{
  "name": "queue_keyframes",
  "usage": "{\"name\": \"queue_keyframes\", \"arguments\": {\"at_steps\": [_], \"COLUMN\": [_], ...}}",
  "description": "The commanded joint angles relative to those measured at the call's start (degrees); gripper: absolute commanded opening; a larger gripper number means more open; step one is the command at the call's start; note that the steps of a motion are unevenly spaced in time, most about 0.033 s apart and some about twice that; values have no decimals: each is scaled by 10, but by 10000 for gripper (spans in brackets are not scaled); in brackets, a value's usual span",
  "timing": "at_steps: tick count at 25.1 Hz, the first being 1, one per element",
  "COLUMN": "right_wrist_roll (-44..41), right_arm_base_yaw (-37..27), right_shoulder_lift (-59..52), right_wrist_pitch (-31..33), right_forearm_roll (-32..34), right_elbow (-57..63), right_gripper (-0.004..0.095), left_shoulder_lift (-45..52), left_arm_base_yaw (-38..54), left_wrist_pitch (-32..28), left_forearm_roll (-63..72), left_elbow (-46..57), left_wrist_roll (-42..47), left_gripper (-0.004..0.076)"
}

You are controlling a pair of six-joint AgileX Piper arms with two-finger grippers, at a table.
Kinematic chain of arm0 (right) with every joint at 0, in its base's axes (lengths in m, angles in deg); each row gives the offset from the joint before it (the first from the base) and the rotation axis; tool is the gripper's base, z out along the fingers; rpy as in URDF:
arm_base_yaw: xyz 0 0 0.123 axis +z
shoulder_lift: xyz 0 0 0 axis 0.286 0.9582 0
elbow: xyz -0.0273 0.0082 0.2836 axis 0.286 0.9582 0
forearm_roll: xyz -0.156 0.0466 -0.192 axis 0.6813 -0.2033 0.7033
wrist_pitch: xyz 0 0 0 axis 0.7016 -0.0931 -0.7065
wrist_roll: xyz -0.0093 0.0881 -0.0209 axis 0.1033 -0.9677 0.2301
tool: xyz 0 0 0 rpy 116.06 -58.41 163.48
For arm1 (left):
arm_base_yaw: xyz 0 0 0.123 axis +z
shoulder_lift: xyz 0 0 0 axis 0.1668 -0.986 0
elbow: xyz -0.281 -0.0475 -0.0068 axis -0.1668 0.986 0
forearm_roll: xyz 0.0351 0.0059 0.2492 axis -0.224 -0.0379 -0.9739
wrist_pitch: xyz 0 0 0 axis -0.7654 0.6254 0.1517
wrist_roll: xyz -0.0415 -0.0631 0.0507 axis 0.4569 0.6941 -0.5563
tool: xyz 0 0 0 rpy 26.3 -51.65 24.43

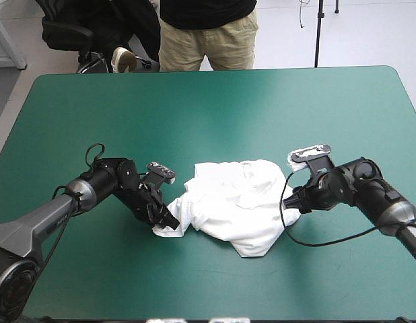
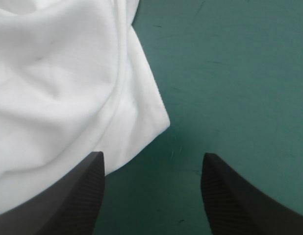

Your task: Fold the cloth

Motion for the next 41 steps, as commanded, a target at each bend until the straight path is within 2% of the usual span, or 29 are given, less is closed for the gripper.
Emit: {"name": "queue_keyframes", "arguments": {"at_steps": [1, 8, 10, 11, 12, 13, 18, 21, 22, 26, 30, 37, 41], "right_wrist_roll": [33, 67, 73, 85, 105, 112, 124, 116, 101, 92, 113, 189, 183], "right_arm_base_yaw": [-25, -33, -33, -33, -33, -33, -33, -33, -33, -33, -33, -33, -33], "right_shoulder_lift": [24, 102, 121, 128, 131, 131, 118, 55, 12, -81, -153, -202, -193], "right_wrist_pitch": [-28, -70, -69, -59, -50, -47, -24, -18, -14, -4, -5, -15, 36], "right_forearm_roll": [-9, -54, -52, -49, -49, -49, -34, -14, 7, 33, 33, 23, 61], "right_elbow": [-19, -19, -19, -19, -19, -19, -19, -21, -29, -77, -169, -351, -428], "right_gripper": [503, 485, 388, 231, 11, -13, -13, -13, -13, -13, -13, -13, -13], "left_shoulder_lift": [10, 10, 10, 10, 12, 12, 37, 104, 138, 198, 239, 255, 255], "left_arm_base_yaw": [-7, -7, -7, -7, -7, -7, -5, -5, -5, -5, -5, -5, -5], "left_wrist_pitch": [-14, -23, -24, -24, -24, -25, -23, -1, 25, 66, 70, 69, 49], "left_forearm_roll": [17, 17, 17, 17, 17, 17, 6, -79, -133, -194, -206, -251, -311], "left_elbow": [-1, -1, -1, -1, -1, -1, -3, -29, -58, -135, -241, -485, -595], "left_wrist_roll": [1, 1, 1, -4, -1, -1, 1, 61, 96, 124, 124, 123, 124], "left_gripper": [-17, -17, -17, -17, -17, -17, -17, -17, -17, -17, -17, -17, -17]}}
